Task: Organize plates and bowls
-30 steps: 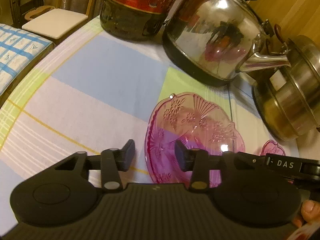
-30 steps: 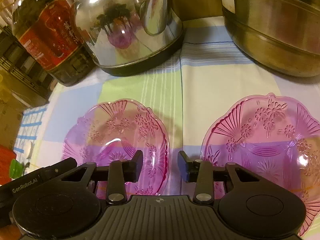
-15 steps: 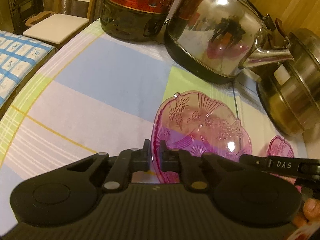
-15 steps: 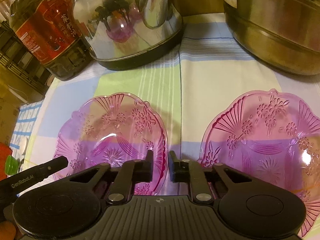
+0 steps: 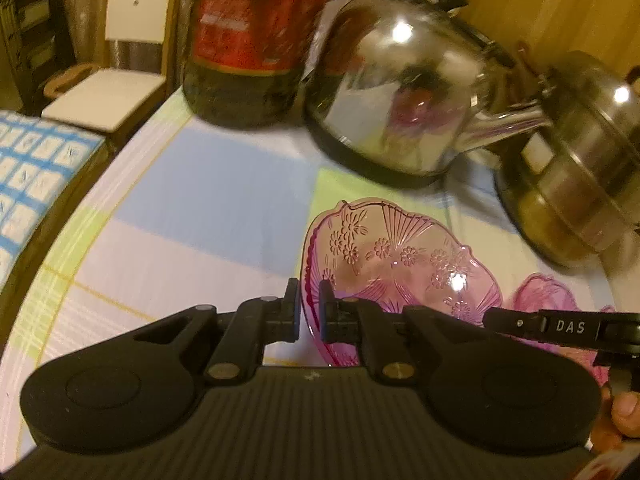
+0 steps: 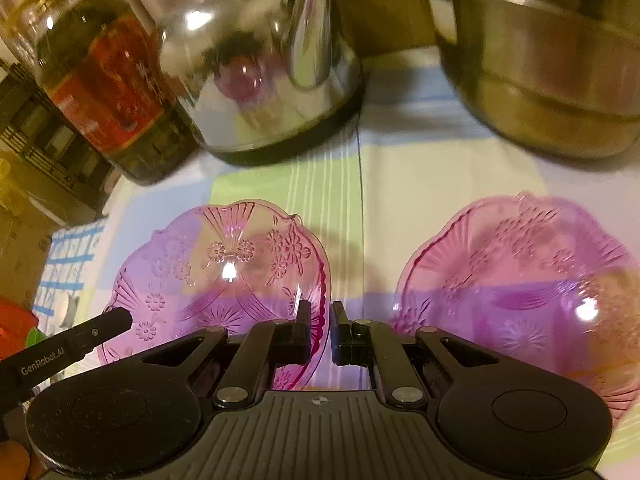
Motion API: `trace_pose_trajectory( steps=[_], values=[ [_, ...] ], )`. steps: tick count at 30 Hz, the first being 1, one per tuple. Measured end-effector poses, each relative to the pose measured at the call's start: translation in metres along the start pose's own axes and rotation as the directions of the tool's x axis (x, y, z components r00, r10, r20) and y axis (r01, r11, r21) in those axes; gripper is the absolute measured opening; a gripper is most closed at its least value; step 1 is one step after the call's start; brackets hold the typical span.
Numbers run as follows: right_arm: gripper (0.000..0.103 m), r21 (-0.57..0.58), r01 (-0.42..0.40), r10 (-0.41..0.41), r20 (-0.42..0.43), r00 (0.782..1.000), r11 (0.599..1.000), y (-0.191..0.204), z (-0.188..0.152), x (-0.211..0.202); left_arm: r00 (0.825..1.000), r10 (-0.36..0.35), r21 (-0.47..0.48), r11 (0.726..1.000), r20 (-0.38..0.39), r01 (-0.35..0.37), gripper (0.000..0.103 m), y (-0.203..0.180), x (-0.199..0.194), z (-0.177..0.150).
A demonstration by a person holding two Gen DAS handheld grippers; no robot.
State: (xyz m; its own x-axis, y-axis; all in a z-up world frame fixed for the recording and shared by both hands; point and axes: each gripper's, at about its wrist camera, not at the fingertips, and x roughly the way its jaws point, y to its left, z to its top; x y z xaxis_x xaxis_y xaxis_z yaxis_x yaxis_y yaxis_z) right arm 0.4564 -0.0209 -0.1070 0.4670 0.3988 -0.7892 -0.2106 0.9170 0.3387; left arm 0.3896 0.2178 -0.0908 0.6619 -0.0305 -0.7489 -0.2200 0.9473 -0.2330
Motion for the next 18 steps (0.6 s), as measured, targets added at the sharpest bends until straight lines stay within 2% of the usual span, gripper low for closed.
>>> trace_pose_trajectory(
  steps=[5, 9, 13, 18],
  values=[
    [0.009, 0.014, 0.011, -0.012, 0.05, 0.999, 1.0, -0.014, 0.004, -0.035, 0.998, -0.051, 0.034, 0.998, 0.035, 0.05, 0.007, -0.028, -0.014, 0.006],
    [0.009, 0.028, 0.056, -0.058, 0.085, 0.995, 0.998, -0.034, 0.002, -0.067, 0.994, -0.102, 0.084, 0.992, 0.05, 0.097, 0.007, -0.064, -0.021, 0.006],
    [0.01, 0.046, 0.099, -0.103, 0.108, 0.989, 0.994, -0.061, -0.003, -0.093, 0.988, -0.15, 0.13, 0.981, 0.041, 0.144, 0.007, -0.1, -0.021, -0.001],
    [0.01, 0.092, 0.128, -0.139, 0.123, 0.983, 0.988, -0.091, -0.016, -0.109, 0.986, -0.167, 0.176, 0.971, 0.008, 0.163, 0.007, -0.131, -0.009, -0.015]
  ],
)
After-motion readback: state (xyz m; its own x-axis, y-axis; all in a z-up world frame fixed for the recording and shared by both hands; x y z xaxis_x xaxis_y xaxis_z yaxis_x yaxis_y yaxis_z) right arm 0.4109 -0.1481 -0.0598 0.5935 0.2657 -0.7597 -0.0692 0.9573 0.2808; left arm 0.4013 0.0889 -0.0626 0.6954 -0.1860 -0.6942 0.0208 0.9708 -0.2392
